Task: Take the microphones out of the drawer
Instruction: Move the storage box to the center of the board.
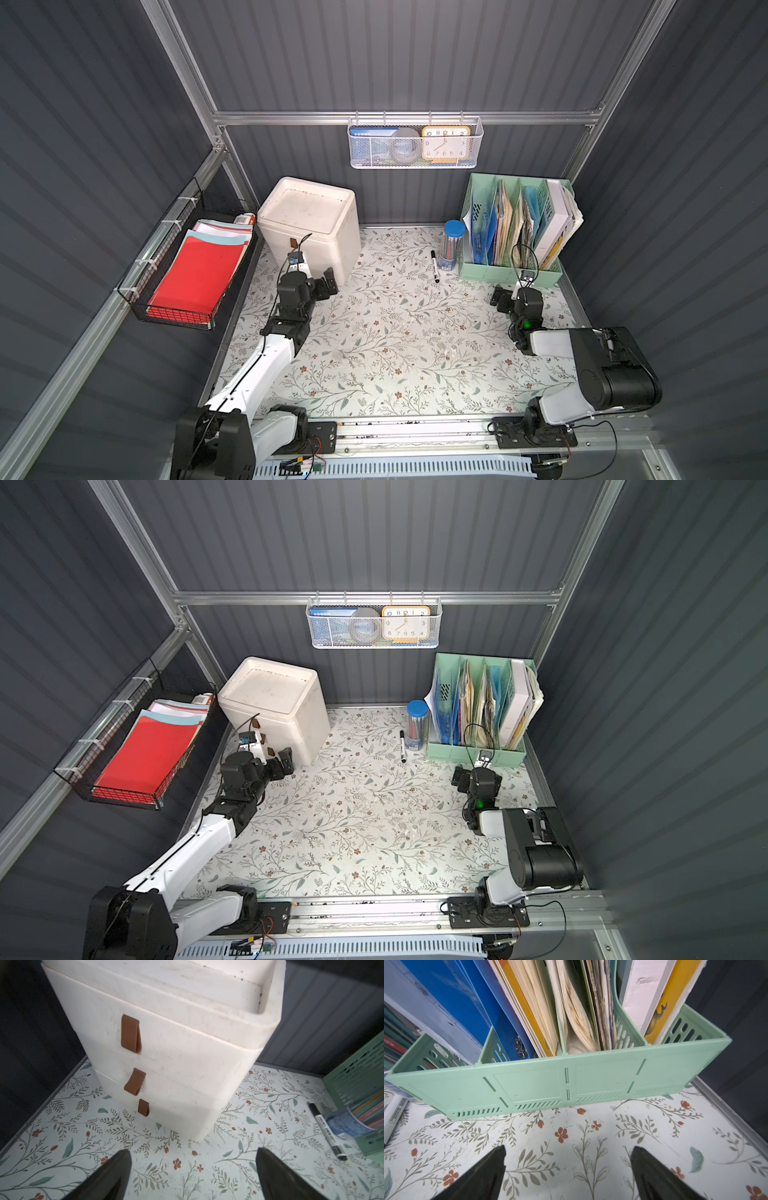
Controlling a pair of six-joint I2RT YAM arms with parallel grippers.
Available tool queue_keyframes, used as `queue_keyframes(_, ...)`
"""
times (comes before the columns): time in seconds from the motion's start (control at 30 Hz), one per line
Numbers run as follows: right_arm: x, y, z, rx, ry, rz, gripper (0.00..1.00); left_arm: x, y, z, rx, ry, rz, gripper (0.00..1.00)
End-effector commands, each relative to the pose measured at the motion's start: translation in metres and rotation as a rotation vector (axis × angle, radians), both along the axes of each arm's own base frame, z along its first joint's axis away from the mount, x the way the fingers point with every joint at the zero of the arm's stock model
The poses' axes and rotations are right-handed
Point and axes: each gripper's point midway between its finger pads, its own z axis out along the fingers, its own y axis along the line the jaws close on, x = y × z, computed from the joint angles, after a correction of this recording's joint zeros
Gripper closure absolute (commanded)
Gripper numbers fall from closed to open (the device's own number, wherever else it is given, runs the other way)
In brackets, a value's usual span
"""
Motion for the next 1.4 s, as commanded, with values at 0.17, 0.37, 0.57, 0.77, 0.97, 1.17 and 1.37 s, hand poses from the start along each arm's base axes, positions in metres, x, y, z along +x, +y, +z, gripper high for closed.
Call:
queue_keyframes(0.17,0.006,0.001,0.011,0.005,-0.031,0.002,0.01,0.028,-0.028,0.067,-0.118,0.049,-0.092,0.03)
queue_keyframes(0.37,0.006,0.001,0.010,0.005,-0.029,0.002,0.01,0.084,-0.045,0.102,-0.051,0.113,-0.169,0.09)
queue_keyframes(0.57,0.006,0.001,0.010,0.005,-0.028,0.002,0.01,0.130,-0.054,0.120,0.027,0.122,-0.213,0.17)
queue_keyframes(0.77,0.006,0.001,0.010,0.005,-0.029,0.001,0.01,0.163,-0.066,0.096,0.085,0.262,-0.253,0.29)
queue_keyframes(0.97,0.006,0.001,0.010,0.005,-0.028,0.001,0.01,0.172,-0.074,0.067,0.155,0.312,-0.258,0.30)
queue_keyframes(1.17,0.006,0.001,0.010,0.006,-0.027,0.002,0.01,0.173,-0.090,0.038,0.224,0.368,-0.295,0.32)
queue_keyframes(1.37,0.006,0.001,0.010,0.004,-0.028,0.003,0.01,0.174,-0.095,0.024,0.266,0.390,-0.305,0.42)
